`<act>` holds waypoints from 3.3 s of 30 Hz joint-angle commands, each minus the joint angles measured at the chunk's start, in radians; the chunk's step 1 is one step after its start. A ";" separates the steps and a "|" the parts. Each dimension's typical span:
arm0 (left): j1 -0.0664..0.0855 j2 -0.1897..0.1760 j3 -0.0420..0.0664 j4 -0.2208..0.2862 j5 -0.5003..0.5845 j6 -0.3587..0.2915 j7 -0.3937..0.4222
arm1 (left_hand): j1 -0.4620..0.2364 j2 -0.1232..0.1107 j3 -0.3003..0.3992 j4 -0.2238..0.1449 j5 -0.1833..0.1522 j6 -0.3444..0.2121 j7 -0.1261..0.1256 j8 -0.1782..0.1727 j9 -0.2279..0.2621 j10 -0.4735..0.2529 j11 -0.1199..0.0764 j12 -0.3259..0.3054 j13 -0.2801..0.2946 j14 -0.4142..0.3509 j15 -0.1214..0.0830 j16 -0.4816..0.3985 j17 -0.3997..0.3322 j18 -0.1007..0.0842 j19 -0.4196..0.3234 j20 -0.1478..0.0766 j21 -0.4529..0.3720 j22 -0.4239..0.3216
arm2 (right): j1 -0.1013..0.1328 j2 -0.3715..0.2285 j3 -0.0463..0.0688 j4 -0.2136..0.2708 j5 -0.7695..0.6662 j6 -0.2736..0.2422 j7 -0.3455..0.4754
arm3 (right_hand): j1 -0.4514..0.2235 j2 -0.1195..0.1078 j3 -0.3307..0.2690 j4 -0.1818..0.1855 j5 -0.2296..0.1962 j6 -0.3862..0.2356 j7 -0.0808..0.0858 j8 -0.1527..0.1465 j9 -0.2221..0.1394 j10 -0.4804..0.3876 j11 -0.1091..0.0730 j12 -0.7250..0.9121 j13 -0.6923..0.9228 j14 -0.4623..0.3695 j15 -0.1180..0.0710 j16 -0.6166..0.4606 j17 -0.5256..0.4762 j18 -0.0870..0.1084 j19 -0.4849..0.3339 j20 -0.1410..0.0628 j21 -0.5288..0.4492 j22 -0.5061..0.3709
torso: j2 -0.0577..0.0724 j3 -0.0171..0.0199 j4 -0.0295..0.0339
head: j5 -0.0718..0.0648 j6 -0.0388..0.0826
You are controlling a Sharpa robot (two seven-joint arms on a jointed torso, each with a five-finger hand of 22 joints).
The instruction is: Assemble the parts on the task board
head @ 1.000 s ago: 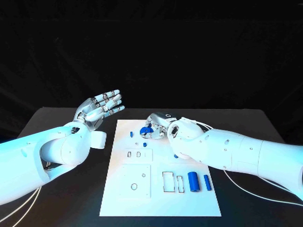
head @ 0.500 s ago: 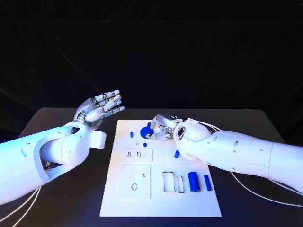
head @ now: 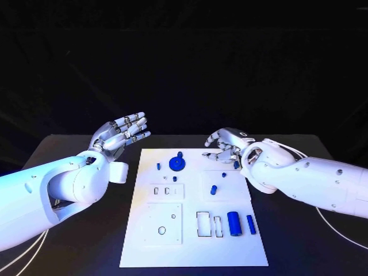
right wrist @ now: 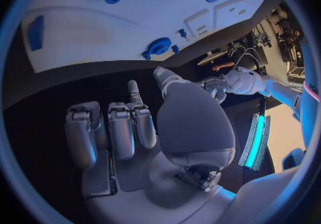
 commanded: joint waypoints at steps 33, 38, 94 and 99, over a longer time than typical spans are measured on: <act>-0.003 0.004 -0.001 -0.004 -0.002 0.021 0.007 | 0.008 0.009 -0.003 -0.004 -0.005 0.030 0.088 0.007 0.004 0.019 0.012 -0.002 0.001 0.031 -0.006 0.005 0.003 0.007 0.026 -0.001 0.008 0.002 | -0.043 -0.163 -0.002 -0.079 0.157 0.173 0.184 | 0.157 -0.039 0.002 -0.089 -0.035 -0.020 0.008 -0.056 0.003 0.104 0.004 0.004 0.263 0.103 -0.002 0.004 0.249 -0.007 0.105 -0.002 0.005 0.263 | -0.003 0.0017 -0.0065 | -0.027 -0.015; -0.003 0.003 -0.001 -0.007 -0.002 0.021 0.006 | 0.008 0.009 -0.003 -0.004 -0.005 0.030 0.089 0.007 0.004 0.020 0.013 -0.002 0.001 0.032 -0.006 0.005 0.003 0.008 0.028 -0.001 0.009 0.003 | -0.053 -0.145 -0.003 -0.094 0.156 0.174 0.177 | 0.156 -0.036 0.005 -0.088 -0.032 -0.016 0.007 -0.055 0.004 0.104 0.004 0.004 0.263 0.103 -0.002 0.003 0.248 -0.007 0.105 -0.002 0.005 0.263 | -0.002 0.0034 -0.0096 | -0.020 -0.018; -0.003 0.003 -0.001 -0.010 -0.002 0.023 -0.001 | 0.010 0.011 -0.001 -0.005 -0.005 0.034 0.092 0.007 0.004 0.024 0.016 -0.003 0.001 0.059 -0.011 0.010 0.007 0.014 0.058 -0.001 0.019 0.007 | -0.066 -0.076 -0.004 -0.135 0.163 0.068 0.171 | 0.138 0.036 0.203 -0.121 -0.091 0.153 -0.042 0.017 0.047 0.104 -0.041 0.004 0.263 0.104 -0.035 0.005 0.256 -0.007 0.105 -0.031 0.005 0.263 | -0.004 0.0027 -0.0093 | -0.021 -0.022; -0.003 0.002 -0.001 -0.010 -0.002 0.023 -0.001 | 0.010 0.011 -0.001 -0.005 -0.005 0.034 0.092 0.007 0.004 0.024 0.016 -0.003 0.001 0.059 -0.011 0.010 0.007 0.014 0.058 -0.001 0.019 0.007 | -0.066 -0.081 -0.003 -0.110 0.162 0.031 0.150 | 0.135 0.035 0.206 -0.123 -0.087 0.154 -0.043 0.020 0.050 0.104 -0.042 0.004 0.263 0.104 -0.035 0.005 0.256 -0.007 0.105 -0.032 0.005 0.263 | -0.004 0.0025 -0.0102 | -0.019 -0.022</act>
